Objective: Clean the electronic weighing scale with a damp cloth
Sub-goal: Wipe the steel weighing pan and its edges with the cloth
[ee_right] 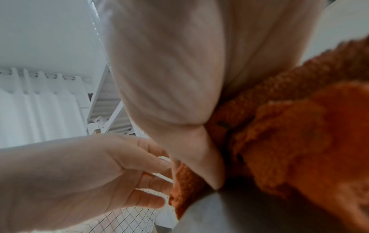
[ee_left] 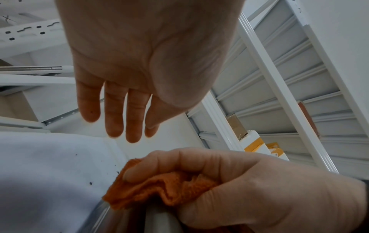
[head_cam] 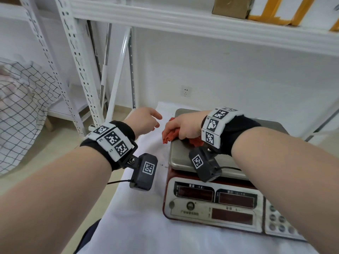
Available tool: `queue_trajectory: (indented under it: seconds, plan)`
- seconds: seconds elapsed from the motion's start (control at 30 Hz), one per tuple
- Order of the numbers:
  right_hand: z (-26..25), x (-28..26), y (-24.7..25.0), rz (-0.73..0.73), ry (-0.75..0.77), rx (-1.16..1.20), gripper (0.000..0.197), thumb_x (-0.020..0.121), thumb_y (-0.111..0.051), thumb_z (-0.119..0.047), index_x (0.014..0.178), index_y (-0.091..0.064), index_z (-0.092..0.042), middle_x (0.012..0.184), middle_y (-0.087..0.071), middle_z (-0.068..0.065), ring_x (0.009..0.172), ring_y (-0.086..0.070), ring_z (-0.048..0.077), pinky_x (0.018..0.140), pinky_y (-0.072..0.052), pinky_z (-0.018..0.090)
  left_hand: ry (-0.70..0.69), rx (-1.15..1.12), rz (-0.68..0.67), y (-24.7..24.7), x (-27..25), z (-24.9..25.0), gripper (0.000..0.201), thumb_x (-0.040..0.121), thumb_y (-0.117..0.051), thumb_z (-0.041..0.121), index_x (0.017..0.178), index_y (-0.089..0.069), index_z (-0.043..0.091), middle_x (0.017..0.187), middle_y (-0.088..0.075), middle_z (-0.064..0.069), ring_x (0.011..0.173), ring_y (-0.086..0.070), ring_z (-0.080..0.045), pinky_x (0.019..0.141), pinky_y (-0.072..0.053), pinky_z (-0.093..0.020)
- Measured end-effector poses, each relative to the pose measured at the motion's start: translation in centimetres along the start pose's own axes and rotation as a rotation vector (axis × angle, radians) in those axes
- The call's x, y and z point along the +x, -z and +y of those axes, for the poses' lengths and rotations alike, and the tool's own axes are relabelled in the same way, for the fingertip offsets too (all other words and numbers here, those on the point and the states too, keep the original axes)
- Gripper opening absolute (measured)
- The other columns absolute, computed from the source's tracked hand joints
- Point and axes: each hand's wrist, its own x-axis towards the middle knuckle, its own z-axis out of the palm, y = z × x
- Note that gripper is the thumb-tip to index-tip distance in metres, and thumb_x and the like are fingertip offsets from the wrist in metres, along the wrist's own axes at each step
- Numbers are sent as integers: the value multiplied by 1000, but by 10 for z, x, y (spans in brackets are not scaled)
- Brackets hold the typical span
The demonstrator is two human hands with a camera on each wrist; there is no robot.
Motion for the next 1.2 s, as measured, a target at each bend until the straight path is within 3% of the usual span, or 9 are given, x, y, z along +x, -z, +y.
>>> queue_trajectory:
  seconds: [0.17,0.33,0.47,0.63,0.8,0.9,0.97,1.1,1.2]
  plan:
    - [-15,-26,-19,4,30,125,55,86,-27,14,126,-56,-10,107,-57,-6,50,-52,-18,37,-33,0,-7,-13,8,-2,-23,1,29,90,-46,2,111,-62,16,91,-67,-3,70,-57,-7,57,-42,-20]
    - [-24,-43,-38,36,61,111,58,82,-31,11,122,-61,-19,123,-61,-8,79,-52,-12,51,-35,-7,-16,-22,9,-9,-45,0,28,89,-49,2,108,-63,17,92,-67,-3,71,-58,-9,58,-44,-21]
    - [-30,-68,-52,95,92,217,54,86,-29,14,122,-61,-10,122,-63,-1,51,-54,-18,37,-33,-1,-51,-23,17,-18,-61,2,28,88,-51,-1,106,-64,15,93,-66,-5,70,-56,-6,61,-44,-21]
    - [-25,-92,-69,225,81,298,51,84,-33,15,113,-66,-11,116,-66,-4,42,-52,-17,39,-39,4,-113,50,50,-30,-80,7,27,88,-50,7,105,-65,21,110,-64,-4,100,-59,-18,87,-50,-32]
    - [-2,-119,-83,284,36,459,51,78,-29,20,102,-68,-2,98,-71,9,40,-56,-9,41,-43,8,-170,118,61,-51,-96,20,31,90,-46,3,111,-64,16,116,-62,-3,107,-57,-19,89,-47,-29]
    - [26,-123,-84,361,20,466,54,72,-33,15,81,-73,-21,90,-75,0,72,-72,14,70,-59,32,-227,191,59,-63,-100,30,33,90,-44,2,113,-64,16,118,-63,-2,108,-57,-18,93,-47,-30]
    - [44,-123,-83,435,-39,473,54,72,-34,14,77,-72,-24,82,-75,-6,90,-70,24,87,-55,44,-259,246,47,-68,-98,35,35,90,-44,3,114,-64,17,118,-63,1,110,-56,-16,96,-45,-27]
    - [59,-122,-83,561,-105,442,49,77,-35,13,93,-71,-17,90,-72,-5,91,-64,5,96,-47,21,-251,270,27,-76,-95,36,38,87,-42,0,112,-66,16,119,-64,-2,110,-56,-18,91,-45,-26]
    - [59,-120,-84,580,-96,397,43,82,-40,5,103,-68,-20,101,-70,-8,86,-59,-6,81,-42,6,-235,267,30,-76,-93,33,41,86,-41,-3,111,-67,17,116,-65,-1,108,-57,-17,87,-44,-21]
